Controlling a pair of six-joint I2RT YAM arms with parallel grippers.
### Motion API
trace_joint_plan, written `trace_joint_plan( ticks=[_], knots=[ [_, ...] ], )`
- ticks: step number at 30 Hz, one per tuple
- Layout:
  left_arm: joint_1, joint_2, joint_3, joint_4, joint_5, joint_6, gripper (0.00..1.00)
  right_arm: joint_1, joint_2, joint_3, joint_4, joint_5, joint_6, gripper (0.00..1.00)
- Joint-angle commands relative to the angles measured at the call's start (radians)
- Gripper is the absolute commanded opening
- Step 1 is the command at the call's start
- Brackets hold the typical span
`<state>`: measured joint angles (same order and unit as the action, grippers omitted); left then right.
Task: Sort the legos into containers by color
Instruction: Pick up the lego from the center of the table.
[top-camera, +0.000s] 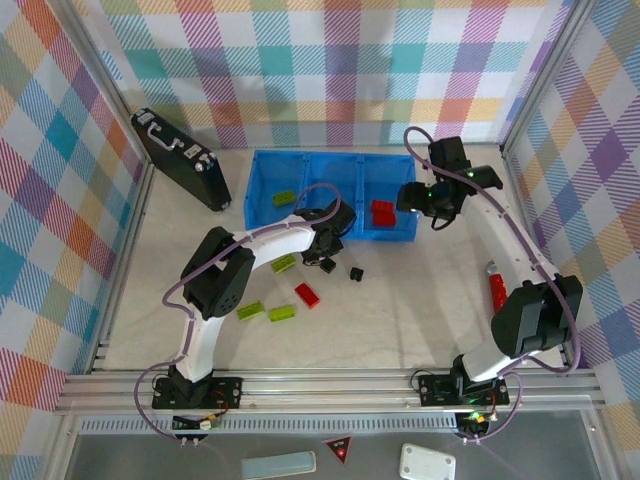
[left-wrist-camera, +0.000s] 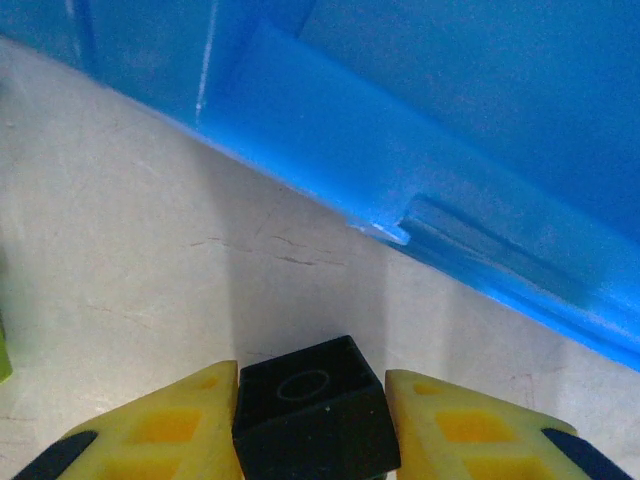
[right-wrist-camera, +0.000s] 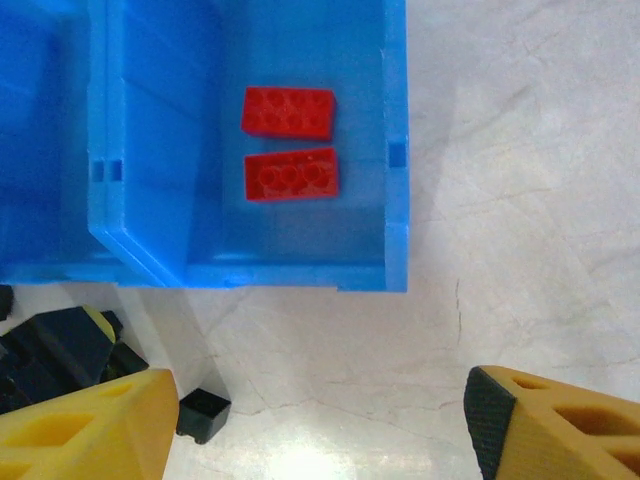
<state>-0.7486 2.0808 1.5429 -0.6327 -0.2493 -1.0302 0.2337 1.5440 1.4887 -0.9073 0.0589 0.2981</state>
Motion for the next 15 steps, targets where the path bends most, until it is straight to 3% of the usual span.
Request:
trace_joint_plan(
  ticks=[1,15],
  knots=[
    [-0.003,-0.085,-0.016,-0.035,-0.031,0.044,0.35,-0.007,-0.044,-0.052,-0.024,-0.01,-0.006,0.77],
    [-0.003,-0.13,0.133,-0.092,0.056,0.363,0.32,-0.005,-0.15,-0.2,-0.06,0.021,0.031,0.76]
  ],
)
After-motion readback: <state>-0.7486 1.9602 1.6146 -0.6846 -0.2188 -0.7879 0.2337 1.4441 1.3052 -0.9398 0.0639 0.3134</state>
